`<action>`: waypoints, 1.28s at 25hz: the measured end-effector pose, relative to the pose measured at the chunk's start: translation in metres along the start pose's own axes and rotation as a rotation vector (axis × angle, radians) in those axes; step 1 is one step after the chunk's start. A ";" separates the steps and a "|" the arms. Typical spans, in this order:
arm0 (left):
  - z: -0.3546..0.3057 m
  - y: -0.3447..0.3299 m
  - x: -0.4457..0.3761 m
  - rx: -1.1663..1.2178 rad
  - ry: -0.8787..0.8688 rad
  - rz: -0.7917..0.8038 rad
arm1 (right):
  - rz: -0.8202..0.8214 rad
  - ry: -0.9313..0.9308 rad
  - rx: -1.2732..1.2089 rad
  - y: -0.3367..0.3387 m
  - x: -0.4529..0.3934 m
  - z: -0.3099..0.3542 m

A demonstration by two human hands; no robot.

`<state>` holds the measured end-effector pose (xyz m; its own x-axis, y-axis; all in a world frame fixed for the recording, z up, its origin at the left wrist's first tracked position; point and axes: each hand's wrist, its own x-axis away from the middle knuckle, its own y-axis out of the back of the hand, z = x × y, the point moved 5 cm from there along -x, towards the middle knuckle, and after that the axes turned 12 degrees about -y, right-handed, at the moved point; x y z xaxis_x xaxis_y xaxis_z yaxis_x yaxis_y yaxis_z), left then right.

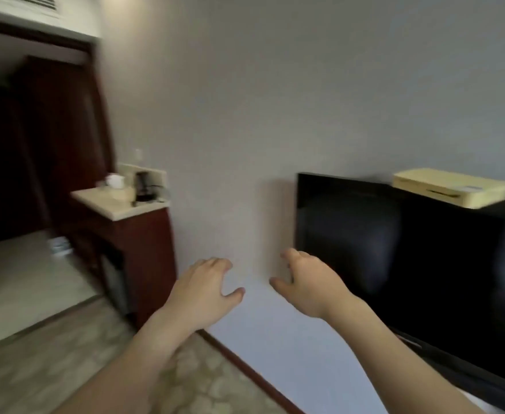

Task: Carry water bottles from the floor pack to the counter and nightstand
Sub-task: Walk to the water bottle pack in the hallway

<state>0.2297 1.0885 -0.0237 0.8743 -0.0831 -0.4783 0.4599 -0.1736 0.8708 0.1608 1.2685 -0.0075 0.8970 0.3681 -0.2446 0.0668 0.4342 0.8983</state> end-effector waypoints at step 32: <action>0.667 0.098 -0.016 -0.277 0.803 -0.067 | 0.325 0.769 -0.238 -0.361 -0.458 0.581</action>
<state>0.1575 0.4178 -0.0068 0.6407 0.6583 -0.3952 0.4445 0.1017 0.8900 -0.0204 0.4661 -0.0075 0.3057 0.9199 -0.2456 -0.3118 0.3404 0.8871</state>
